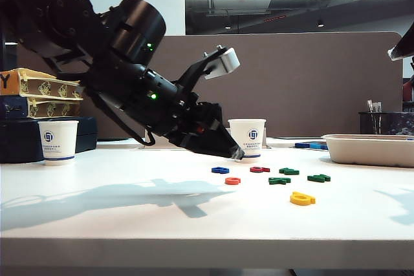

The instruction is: Pick up the letter "c" and put it in the paper cup.

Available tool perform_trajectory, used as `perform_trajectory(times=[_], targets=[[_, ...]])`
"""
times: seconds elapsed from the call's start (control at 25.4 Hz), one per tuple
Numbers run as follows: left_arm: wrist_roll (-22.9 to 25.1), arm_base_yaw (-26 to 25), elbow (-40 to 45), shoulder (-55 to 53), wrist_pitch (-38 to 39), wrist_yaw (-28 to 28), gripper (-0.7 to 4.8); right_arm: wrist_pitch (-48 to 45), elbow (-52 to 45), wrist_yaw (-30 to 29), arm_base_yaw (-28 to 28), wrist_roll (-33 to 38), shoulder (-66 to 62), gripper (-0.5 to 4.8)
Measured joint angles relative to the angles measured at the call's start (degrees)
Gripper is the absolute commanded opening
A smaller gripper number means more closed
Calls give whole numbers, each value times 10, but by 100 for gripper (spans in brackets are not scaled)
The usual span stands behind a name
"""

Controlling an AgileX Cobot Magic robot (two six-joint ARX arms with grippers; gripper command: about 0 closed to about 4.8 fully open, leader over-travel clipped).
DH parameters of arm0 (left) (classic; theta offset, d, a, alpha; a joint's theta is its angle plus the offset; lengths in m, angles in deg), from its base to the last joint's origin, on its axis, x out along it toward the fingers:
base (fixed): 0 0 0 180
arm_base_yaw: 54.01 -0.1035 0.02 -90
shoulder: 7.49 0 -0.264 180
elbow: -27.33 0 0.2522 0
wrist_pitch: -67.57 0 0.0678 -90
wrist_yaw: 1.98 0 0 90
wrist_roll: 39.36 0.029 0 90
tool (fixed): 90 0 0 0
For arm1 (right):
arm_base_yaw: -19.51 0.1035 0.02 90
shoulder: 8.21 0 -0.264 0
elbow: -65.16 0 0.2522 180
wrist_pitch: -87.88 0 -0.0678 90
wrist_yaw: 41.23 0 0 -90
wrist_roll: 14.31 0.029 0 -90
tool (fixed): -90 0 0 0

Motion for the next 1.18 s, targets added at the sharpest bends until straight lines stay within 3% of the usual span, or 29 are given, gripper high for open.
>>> perform_trajectory(times=[0.28,0.55,0.91,1.18], targets=[[0,-2,-28,-8,6,-14,154,16,0,0,0,0,0,181],[5,-2,-111,-36,108,-23,156,33,0,0,0,0,0,181],[11,-2,-116,-37,175,-39,186,37,0,1,19,-3,0,181],[13,-2,-116,-43,162,-56,186,45,0,1,20,-9,0,181]])
